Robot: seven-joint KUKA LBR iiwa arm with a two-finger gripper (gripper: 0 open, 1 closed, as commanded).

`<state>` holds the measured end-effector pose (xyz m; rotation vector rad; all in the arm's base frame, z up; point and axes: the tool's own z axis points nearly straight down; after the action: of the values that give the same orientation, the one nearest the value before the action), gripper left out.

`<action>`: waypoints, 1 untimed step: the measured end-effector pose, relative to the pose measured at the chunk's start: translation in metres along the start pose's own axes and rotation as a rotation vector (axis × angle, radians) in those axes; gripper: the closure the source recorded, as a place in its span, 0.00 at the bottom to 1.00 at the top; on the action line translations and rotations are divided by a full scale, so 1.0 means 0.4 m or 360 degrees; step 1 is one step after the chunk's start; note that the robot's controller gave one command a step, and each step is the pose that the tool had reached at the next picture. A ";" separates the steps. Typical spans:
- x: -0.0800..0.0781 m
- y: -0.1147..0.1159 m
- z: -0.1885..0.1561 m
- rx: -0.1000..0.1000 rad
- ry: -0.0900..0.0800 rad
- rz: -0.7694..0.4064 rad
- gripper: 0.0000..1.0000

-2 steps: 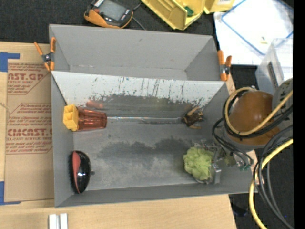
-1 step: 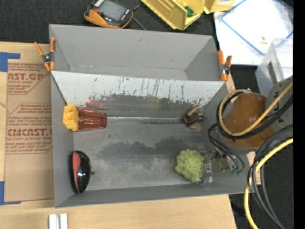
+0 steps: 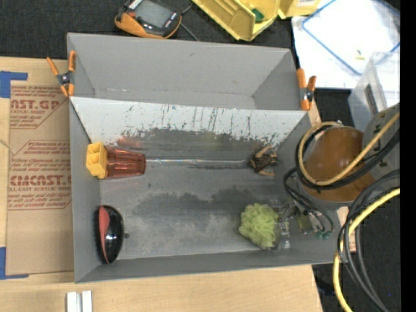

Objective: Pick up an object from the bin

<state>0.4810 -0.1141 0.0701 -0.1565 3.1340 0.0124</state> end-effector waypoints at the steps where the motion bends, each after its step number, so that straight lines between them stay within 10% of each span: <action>1: 0.002 0.006 -0.041 -0.0006 0.0006 -0.0002 1.00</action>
Offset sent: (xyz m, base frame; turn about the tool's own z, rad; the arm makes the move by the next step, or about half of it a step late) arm -0.0010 0.0009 0.0913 -0.0006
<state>0.4800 -0.1119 0.0864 -0.1589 3.1380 0.0179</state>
